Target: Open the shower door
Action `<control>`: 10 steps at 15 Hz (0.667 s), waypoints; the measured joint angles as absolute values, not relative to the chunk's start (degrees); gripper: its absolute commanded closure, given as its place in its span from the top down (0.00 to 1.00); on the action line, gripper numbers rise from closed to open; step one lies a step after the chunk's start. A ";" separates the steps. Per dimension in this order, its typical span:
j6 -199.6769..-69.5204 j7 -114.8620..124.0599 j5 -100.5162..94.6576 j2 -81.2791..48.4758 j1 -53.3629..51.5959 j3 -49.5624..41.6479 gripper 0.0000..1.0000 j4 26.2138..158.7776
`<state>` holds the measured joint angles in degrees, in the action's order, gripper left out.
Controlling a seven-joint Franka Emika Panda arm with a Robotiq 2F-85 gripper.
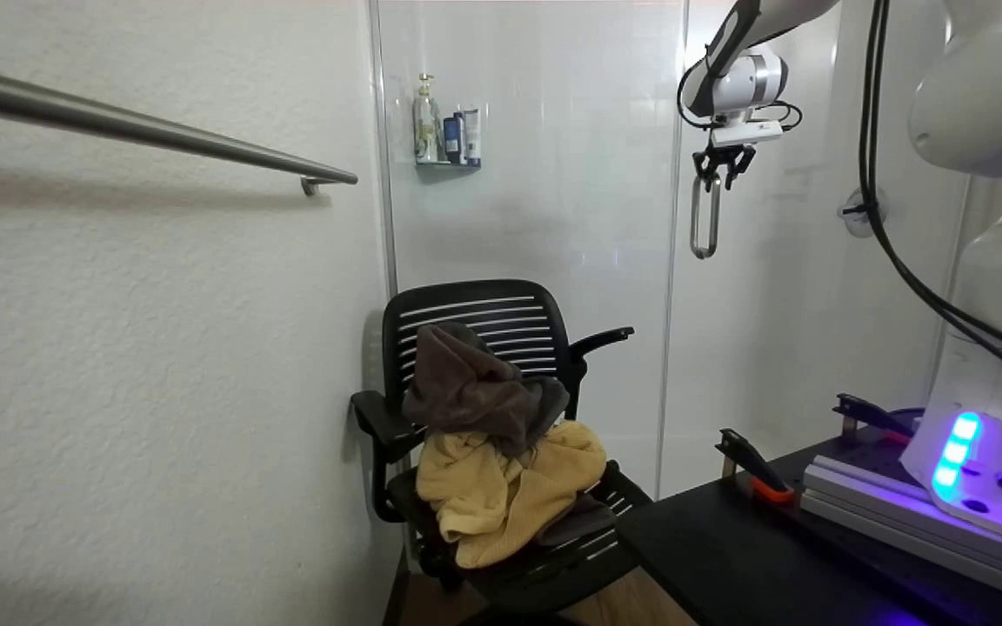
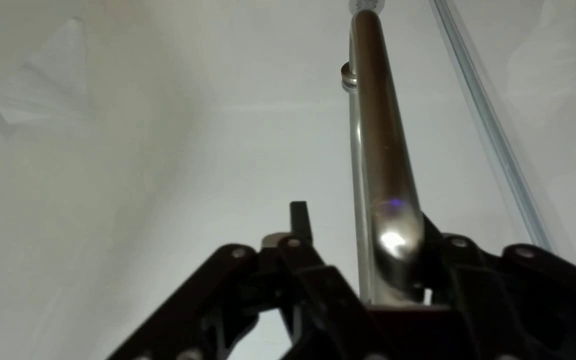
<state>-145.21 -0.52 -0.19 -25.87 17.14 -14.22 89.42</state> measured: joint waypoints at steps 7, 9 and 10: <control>-144.56 3.92 -3.11 -25.87 15.43 -14.98 0.06 89.38; -143.13 8.47 -6.73 -25.94 13.62 -16.61 0.06 89.13; -142.13 11.48 -9.25 -26.02 12.29 -17.76 0.06 88.98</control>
